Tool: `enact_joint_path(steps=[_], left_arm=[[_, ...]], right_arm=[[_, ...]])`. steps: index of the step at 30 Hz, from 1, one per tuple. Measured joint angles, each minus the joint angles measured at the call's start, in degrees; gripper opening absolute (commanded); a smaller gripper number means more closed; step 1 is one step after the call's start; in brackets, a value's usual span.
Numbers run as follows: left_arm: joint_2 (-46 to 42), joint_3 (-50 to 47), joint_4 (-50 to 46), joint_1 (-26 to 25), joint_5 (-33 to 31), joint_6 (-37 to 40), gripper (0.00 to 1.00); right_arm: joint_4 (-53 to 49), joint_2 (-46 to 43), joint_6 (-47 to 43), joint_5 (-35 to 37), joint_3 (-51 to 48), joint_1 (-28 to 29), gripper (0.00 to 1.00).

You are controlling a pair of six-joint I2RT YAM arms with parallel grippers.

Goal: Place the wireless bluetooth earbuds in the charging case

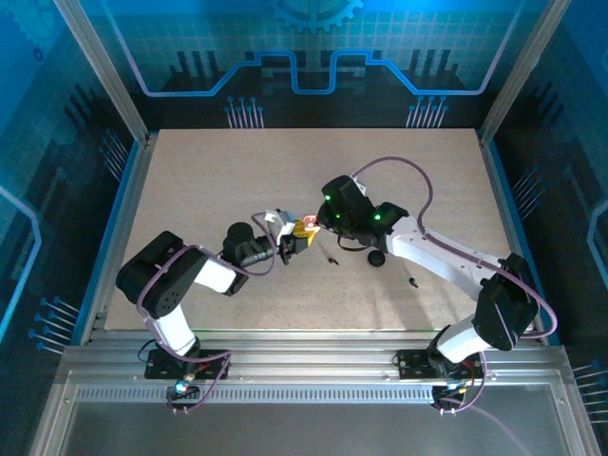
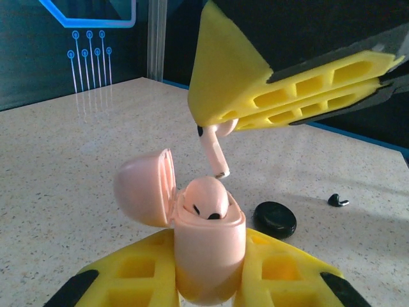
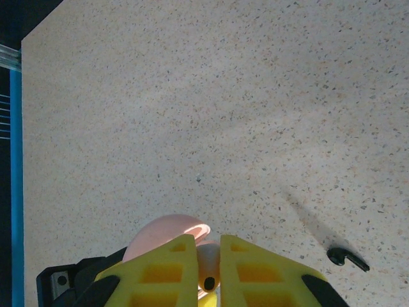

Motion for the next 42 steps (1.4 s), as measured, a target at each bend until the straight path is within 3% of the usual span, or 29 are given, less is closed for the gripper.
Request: enact_joint_path(steps=[31,42], left_arm=[[-0.2,0.0,1.8,0.0,0.0,-0.9,0.08],[-0.6,0.0,1.6,0.0,0.0,-1.1,0.08]], right_arm=[[2.1,0.4,-0.9,1.2,-1.2,1.8,0.13],[6.1,-1.8,-1.0,1.0,-4.7,2.0,0.25]])
